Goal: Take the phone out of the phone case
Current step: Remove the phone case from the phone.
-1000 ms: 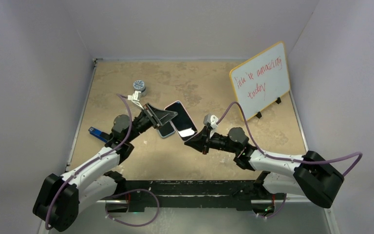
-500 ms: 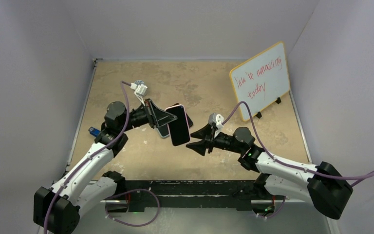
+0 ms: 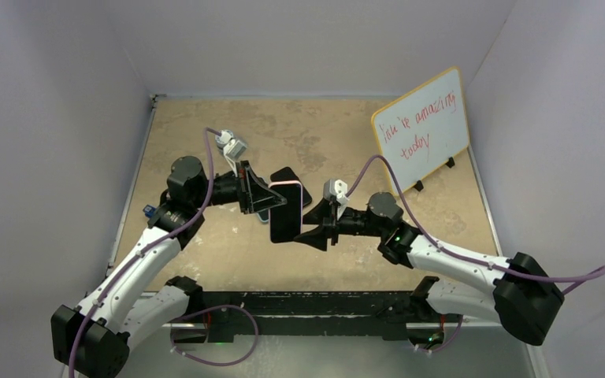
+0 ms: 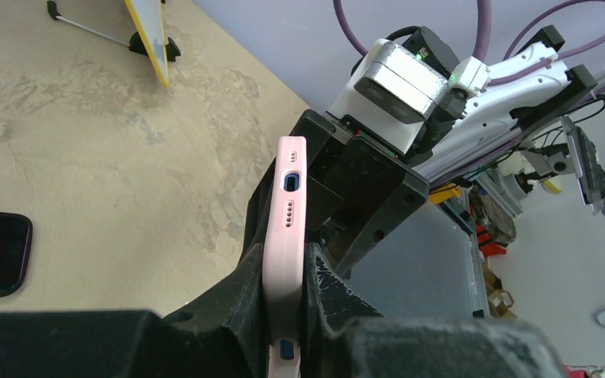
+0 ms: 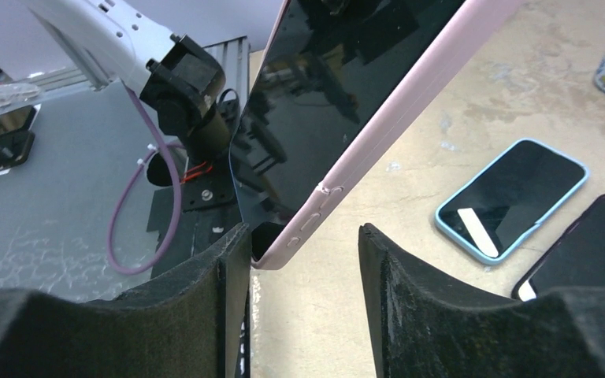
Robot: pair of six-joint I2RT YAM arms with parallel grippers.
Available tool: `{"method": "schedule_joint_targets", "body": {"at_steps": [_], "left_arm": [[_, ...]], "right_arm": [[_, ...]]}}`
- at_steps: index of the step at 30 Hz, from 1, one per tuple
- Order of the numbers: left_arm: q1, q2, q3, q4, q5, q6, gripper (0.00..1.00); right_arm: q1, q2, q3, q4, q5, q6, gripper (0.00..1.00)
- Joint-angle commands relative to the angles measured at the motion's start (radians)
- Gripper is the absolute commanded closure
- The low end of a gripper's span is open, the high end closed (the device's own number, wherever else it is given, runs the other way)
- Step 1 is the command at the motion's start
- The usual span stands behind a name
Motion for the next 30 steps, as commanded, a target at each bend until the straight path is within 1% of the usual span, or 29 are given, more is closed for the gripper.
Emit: {"method": "schedule_joint_targets", "body": {"at_steps": [1,5,11,15,21,23,30], "left_arm": [[0.004,-0.007,0.072,0.066,0.058,0.007,1.0],[0.004,0.0,0.085,0.052,0.055,0.013,1.0],[0.004,0.01,0.089,0.056,0.066,0.01,1.0],[0.004,0.012,0.097,0.05,0.067,0.019,1.0],[0.004,0.016,0.114,0.02,0.065,0.053,1.0],[0.004,0.015,0.122,0.005,0.063,0.066,1.0],[0.004,0.013,0.145,-0.052,0.06,0.126,1.0]], "right_arm": [[-0.004,0.031,0.057,-0.015,-0.103,-0.038,0.48],[-0.004,0.055,0.075,-0.039,-0.145,-0.054,0.5],[-0.004,0.075,0.102,-0.082,-0.187,-0.085,0.55],[-0.004,0.088,0.123,-0.124,-0.211,-0.113,0.57],[-0.004,0.104,0.141,-0.174,-0.228,-0.141,0.59],[-0.003,0.104,0.139,-0.178,-0.229,-0.147,0.61],[-0.004,0.096,0.138,-0.19,-0.239,-0.16,0.62]]}}
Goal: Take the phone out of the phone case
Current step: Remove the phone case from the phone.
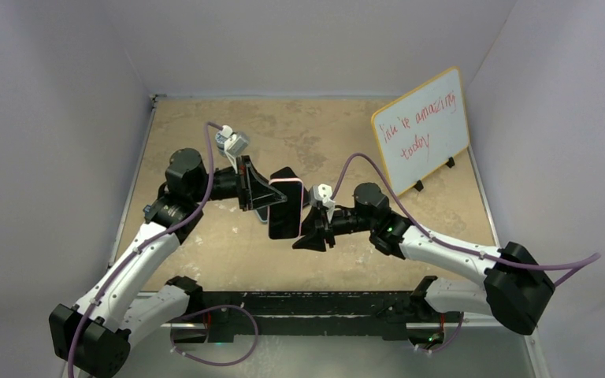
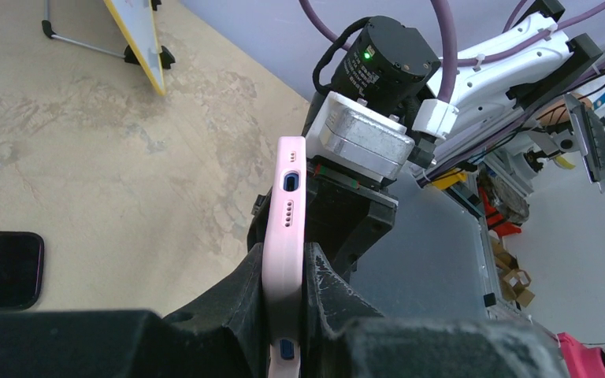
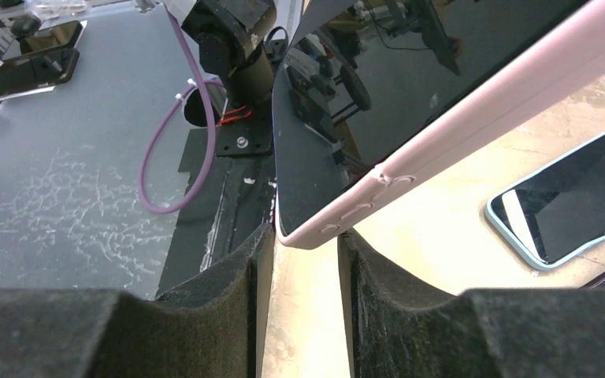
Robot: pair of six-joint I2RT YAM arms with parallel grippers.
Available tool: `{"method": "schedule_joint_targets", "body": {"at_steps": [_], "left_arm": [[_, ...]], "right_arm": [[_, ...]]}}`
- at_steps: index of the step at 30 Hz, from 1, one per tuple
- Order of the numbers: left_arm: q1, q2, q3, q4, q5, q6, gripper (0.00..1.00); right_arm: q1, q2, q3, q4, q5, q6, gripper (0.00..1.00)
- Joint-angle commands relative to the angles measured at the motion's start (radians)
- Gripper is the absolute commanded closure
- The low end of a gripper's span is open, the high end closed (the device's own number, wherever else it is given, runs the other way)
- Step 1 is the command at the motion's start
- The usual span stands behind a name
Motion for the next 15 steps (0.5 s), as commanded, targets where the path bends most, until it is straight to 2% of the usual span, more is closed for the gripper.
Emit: {"method": "schedule_joint_targets", "body": {"at_steps": [1,9,15], "left_arm": [[0.004,-0.013,0.062,0.017,0.017,0.052,1.0],[0.004,-0.014,0.054,0.003,0.027,0.069,1.0],[0.004,-0.017,0.022,0.075,0.041,0.015,1.0]], "right_arm": [[-0.003,-0.012,0.027,-0.006,-0.036,-0.028,0.62],[-0.003,-0.068,0.001,0.053,-0.032,0.021,0.61],[-0.004,-0.065,0.001,0.11,-0.024,0.061,0.61]]}}
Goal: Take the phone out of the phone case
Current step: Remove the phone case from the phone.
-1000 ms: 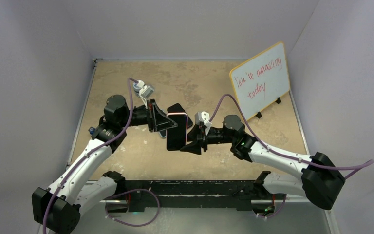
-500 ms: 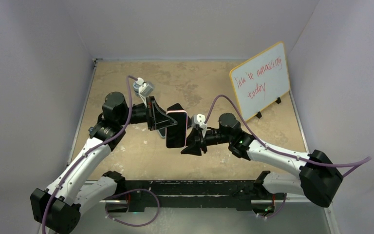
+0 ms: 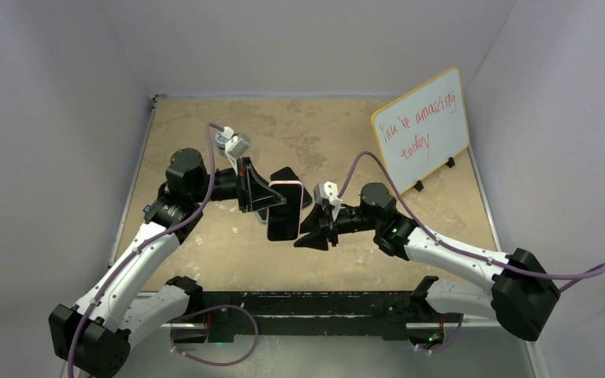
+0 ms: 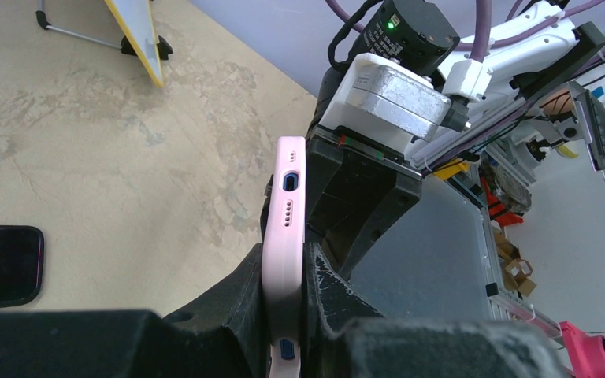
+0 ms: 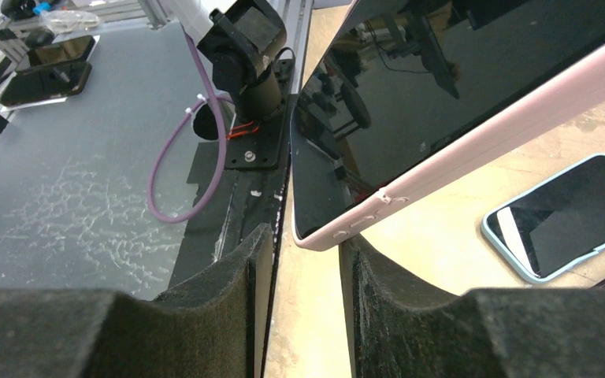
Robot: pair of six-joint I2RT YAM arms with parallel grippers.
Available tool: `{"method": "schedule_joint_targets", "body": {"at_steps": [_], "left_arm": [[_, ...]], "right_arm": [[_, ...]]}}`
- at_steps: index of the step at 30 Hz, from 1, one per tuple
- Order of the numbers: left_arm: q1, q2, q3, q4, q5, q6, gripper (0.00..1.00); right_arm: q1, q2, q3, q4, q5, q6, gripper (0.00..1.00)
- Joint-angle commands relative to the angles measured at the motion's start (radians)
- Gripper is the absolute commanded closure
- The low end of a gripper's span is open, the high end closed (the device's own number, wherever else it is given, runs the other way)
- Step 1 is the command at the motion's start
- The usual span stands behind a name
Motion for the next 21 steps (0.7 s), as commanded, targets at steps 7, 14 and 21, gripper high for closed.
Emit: {"method": "schedule_joint_targets", "body": {"at_steps": [7,14,21], "left_arm": [[0.004,-0.019,-0.015,0.205,0.047,-0.112,1.0],[0.004,-0.002,-0.04,0.231,0.056,-0.166,1.0],[0.004,0.035,-0.078,0.261,0.056,-0.232,1.0]], "right_arm": [[0.0,0.015,0.013,0.092,-0.009,0.015,0.73],[-0.001,0.022,0.02,0.076,0.019,-0.059,0.98],[0.0,0.019,0.015,0.056,0.03,-0.239,1.0]]}}
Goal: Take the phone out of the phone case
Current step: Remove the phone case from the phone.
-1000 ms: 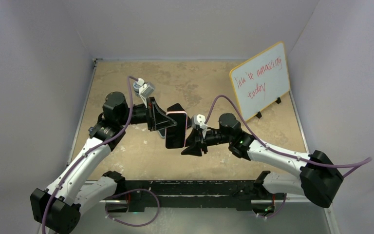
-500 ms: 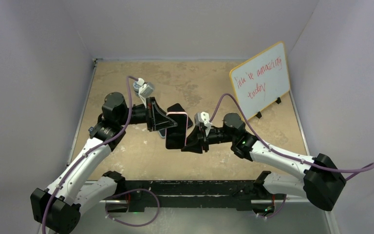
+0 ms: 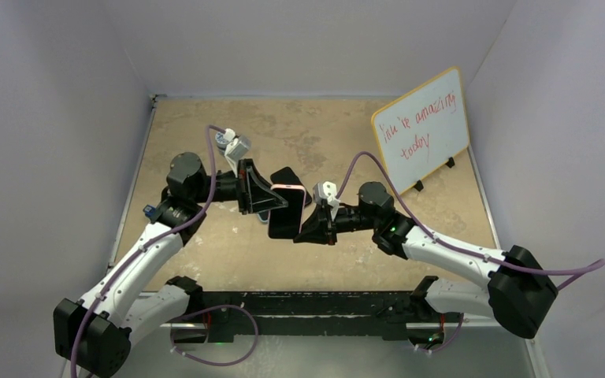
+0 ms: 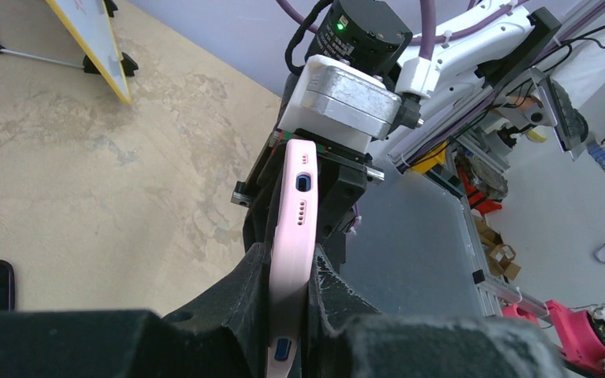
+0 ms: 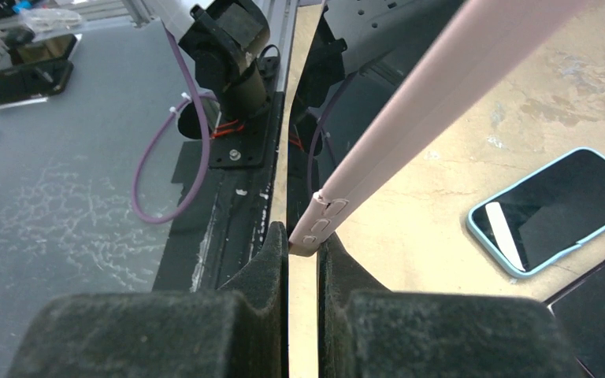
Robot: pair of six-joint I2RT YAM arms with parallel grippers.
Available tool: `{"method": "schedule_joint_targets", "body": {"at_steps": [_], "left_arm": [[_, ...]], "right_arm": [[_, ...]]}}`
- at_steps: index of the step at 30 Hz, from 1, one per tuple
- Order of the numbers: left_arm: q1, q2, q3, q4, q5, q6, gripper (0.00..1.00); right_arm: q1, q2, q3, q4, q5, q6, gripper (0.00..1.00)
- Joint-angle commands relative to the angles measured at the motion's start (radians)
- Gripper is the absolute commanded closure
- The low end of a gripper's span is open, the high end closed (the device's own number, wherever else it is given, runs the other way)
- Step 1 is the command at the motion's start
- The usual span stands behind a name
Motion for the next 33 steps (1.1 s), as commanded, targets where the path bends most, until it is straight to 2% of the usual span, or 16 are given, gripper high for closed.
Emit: {"method": "schedule_joint_targets", "body": {"at_steps": [1,11,23,29,33], "left_arm": [[0.004,0.031,-0.017,0.062,-0.022,-0.144,1.0],[0.004,0.086,-0.049,0.096,-0.03,-0.196,1.0],[0.004,0.138,-0.076,0.15,-0.016,-0.231,1.0],[0.004,0.136,-0.089,0.18,-0.022,-0.236,1.0],[0.005,0.116,-0.093,0.187,-0.033,-0.231,1.0]], "right_arm": [[0.007,-0.01,0.013,0.045,0.011,-0.243,1.0],[0.007,-0.04,0.08,-0.118,0.004,-0.494,1.0],[0.007,-0.017,0.137,-0.176,-0.002,-0.61,1.0],[0.007,-0.014,0.143,-0.172,0.01,-0.595,1.0],[0.007,-0.038,0.079,-0.081,0.009,-0.466,0.99]]}}
